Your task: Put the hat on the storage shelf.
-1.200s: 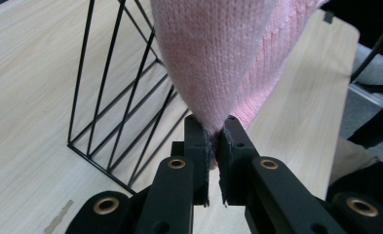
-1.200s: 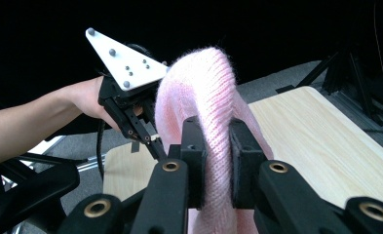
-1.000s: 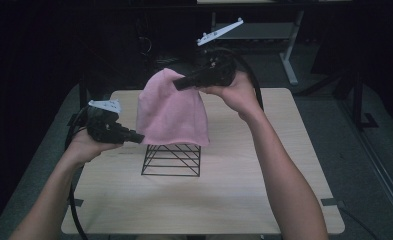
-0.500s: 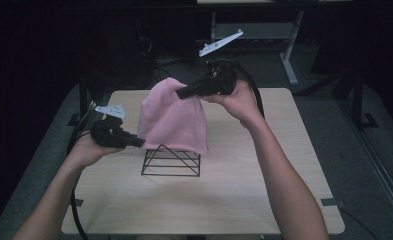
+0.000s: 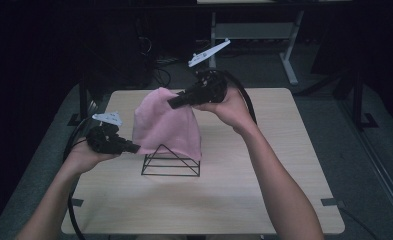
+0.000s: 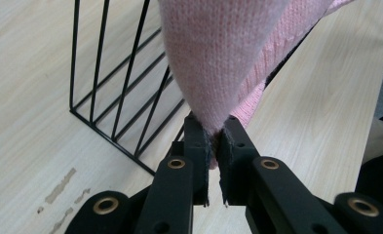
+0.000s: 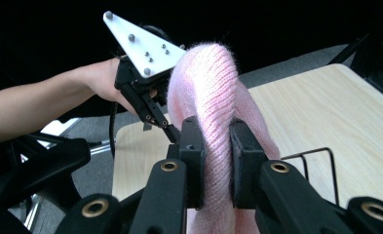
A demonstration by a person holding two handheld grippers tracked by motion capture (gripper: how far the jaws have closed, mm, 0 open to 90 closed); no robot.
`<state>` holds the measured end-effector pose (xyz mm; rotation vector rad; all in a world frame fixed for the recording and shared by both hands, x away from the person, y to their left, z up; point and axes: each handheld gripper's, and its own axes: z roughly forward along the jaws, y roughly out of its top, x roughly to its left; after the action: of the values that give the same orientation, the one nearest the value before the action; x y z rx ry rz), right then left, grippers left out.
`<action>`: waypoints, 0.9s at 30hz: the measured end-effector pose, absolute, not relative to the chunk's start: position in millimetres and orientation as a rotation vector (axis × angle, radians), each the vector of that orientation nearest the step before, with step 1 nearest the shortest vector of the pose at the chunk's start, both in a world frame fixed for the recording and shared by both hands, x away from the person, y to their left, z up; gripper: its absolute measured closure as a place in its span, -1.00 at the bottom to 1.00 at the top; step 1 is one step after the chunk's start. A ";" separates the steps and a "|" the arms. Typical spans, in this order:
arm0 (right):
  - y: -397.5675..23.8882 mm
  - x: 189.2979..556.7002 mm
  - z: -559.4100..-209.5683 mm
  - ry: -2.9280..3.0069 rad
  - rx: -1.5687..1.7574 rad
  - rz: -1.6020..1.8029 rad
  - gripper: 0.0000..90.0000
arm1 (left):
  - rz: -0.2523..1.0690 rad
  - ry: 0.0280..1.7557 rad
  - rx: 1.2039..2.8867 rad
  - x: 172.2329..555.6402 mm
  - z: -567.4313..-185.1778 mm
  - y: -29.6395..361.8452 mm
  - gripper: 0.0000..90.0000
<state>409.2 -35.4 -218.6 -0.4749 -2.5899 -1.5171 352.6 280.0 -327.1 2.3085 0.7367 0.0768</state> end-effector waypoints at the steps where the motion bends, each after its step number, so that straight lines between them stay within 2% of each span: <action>1: -34.8 409.5 -220.5 -2.593 -0.474 -1.512 0.74 | 0.077 0.745 2.306 352.1 -328.8 279.7 0.86; 27: -27.5 404.1 -265.4 -2.569 -0.439 -1.387 0.69 | 0.085 0.759 2.471 350.2 -366.7 271.2 0.85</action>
<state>404.1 -27.5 -265.4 -0.4394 -2.5690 -1.3871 350.2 271.2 -366.7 2.4714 0.7590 0.0854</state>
